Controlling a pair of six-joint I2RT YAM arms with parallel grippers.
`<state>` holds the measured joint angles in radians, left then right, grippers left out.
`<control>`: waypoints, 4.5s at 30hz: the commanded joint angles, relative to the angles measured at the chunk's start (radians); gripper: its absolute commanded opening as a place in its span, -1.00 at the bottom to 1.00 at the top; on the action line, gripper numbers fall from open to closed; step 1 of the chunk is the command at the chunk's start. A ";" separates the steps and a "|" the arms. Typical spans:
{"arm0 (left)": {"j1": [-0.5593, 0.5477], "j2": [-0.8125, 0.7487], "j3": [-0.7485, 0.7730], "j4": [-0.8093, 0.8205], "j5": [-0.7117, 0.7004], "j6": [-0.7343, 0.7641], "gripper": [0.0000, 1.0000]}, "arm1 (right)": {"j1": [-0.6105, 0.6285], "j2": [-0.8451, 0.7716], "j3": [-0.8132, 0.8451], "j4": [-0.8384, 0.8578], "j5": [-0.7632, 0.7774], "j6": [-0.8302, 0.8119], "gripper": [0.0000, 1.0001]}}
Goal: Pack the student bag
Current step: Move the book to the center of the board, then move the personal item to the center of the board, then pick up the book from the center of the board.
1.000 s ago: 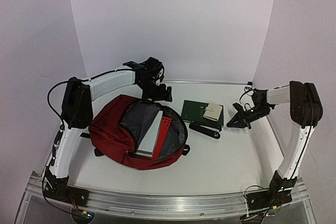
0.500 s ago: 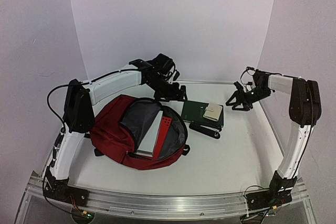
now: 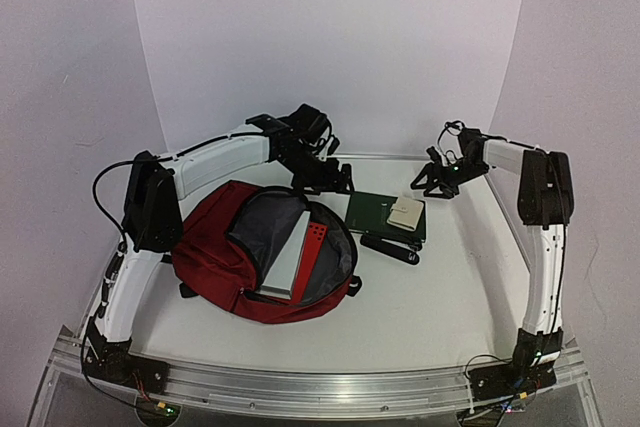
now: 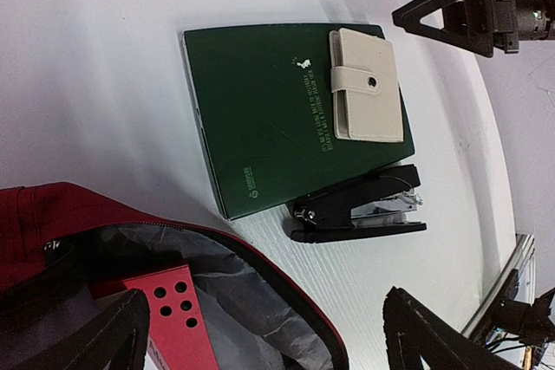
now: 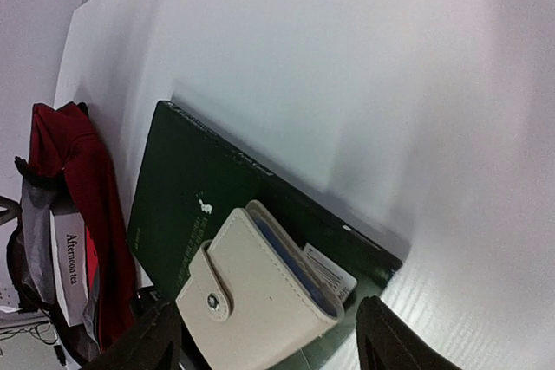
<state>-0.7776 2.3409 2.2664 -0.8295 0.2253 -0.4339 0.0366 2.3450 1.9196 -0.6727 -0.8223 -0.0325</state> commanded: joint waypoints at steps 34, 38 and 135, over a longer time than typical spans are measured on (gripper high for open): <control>0.005 -0.075 -0.098 0.032 -0.037 -0.049 0.84 | 0.235 -0.265 -0.527 -0.065 -0.080 -0.150 -0.18; -0.001 -0.060 -0.043 0.019 -0.036 -0.030 0.83 | 0.222 -0.313 -0.515 -0.091 -0.080 -0.159 -0.07; 0.073 -0.380 -0.222 0.407 0.181 -0.493 0.99 | 0.365 -1.031 -0.661 0.659 0.648 -0.533 -1.00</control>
<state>-0.7101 2.0649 2.0951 -0.6315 0.3666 -0.7672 0.3633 1.3847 1.3109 -0.2890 -0.4082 -0.4182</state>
